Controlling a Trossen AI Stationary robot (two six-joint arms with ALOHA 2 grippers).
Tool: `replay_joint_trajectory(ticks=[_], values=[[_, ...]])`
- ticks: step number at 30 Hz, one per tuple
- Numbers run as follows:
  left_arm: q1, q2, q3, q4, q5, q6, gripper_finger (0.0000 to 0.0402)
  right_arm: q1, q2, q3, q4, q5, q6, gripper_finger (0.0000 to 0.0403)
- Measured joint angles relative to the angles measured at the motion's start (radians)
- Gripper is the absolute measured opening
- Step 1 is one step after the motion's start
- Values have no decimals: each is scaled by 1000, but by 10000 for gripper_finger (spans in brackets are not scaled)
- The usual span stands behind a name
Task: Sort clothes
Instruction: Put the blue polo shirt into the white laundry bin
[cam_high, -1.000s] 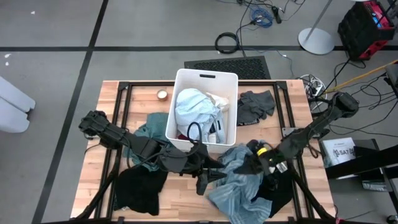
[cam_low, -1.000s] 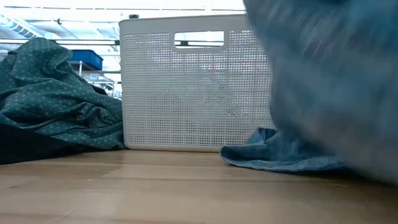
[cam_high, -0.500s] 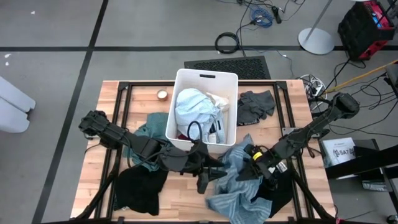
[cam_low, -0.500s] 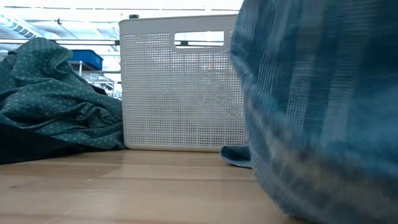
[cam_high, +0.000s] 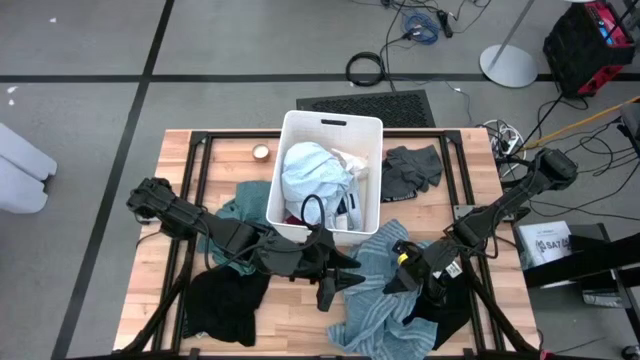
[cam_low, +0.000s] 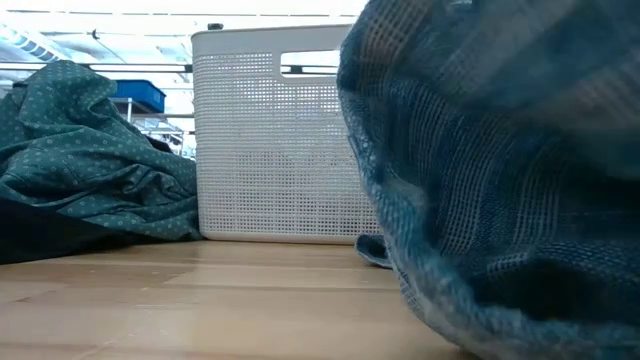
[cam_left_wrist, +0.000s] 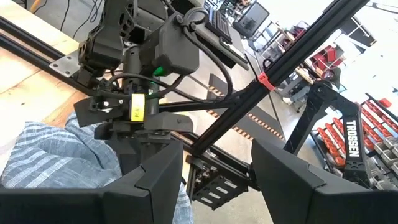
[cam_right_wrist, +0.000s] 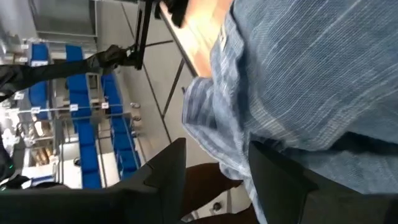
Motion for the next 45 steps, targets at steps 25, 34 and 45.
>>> replay_joint_trajectory(ticks=[25,34,45], values=[[-21,0,0,-71,21,-1,200,68,-295,-2,-773,45,413,160],[-11,0,0,-107,21,2,200,65,-189,-2,-742,69,419,160],[-8,0,0,-115,22,8,200,28,-93,-2,-530,106,233,31]])
